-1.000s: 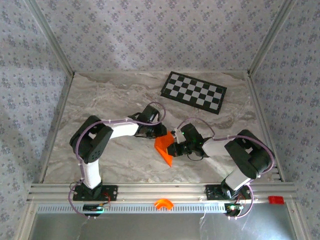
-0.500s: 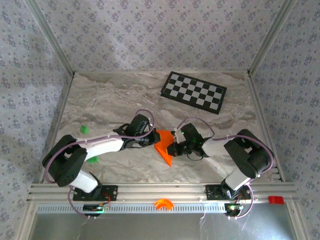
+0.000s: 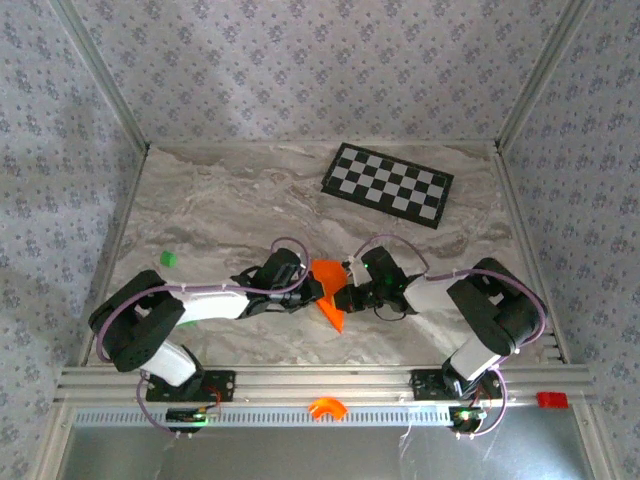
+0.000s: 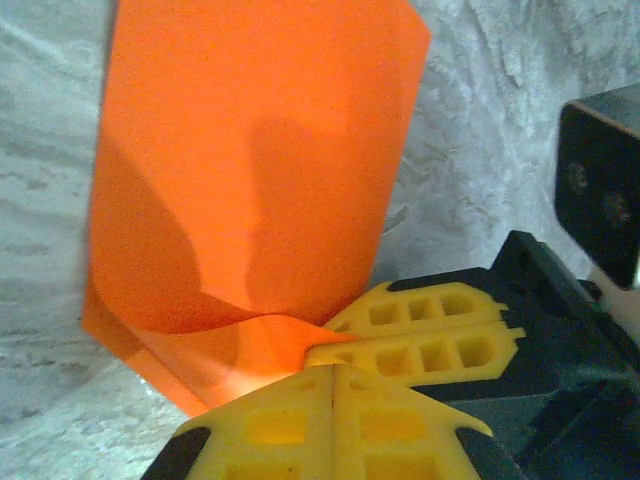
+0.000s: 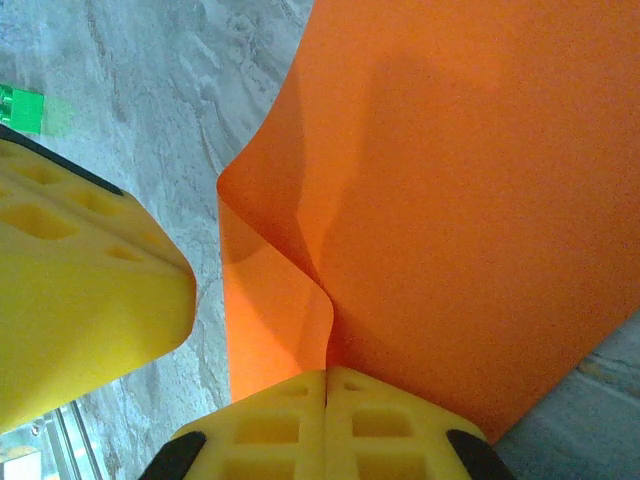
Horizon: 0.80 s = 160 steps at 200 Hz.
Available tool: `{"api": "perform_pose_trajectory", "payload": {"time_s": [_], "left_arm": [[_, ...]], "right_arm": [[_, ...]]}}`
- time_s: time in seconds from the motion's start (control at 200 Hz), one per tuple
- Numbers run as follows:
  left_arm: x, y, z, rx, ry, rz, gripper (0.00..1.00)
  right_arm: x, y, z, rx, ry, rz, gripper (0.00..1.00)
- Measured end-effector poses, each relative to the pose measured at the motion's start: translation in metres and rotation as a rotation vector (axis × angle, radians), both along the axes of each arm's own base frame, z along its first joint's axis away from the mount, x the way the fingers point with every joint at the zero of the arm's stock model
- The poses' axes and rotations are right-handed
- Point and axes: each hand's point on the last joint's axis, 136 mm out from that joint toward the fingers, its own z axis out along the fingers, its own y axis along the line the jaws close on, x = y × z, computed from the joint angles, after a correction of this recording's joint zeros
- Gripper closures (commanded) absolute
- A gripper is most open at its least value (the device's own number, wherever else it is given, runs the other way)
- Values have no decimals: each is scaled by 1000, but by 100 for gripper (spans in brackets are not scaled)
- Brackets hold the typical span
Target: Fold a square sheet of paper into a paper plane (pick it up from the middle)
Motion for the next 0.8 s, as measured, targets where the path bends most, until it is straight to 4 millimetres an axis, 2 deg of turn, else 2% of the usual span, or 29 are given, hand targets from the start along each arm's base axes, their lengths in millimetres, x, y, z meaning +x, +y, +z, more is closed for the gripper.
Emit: {"api": "perform_pose_trajectory", "payload": {"time_s": [0.12,0.325,0.445,0.695,0.8], "left_arm": [[2,-3,-2,-10,0,4,95],[-1,-1,-18,21,35,0,96],[-1,-1,-19,22,36,1,96],[-6,7,-36,69,59,1,96],[-5,7,-36,71,49,-4,95]], "right_arm": [[0,0,0,2,0,1,100],[0,0,0,2,0,2,100],[0,0,0,3,0,2,100],[0,1,0,5,-3,2,100],[1,1,0,7,-4,2,100]]}}
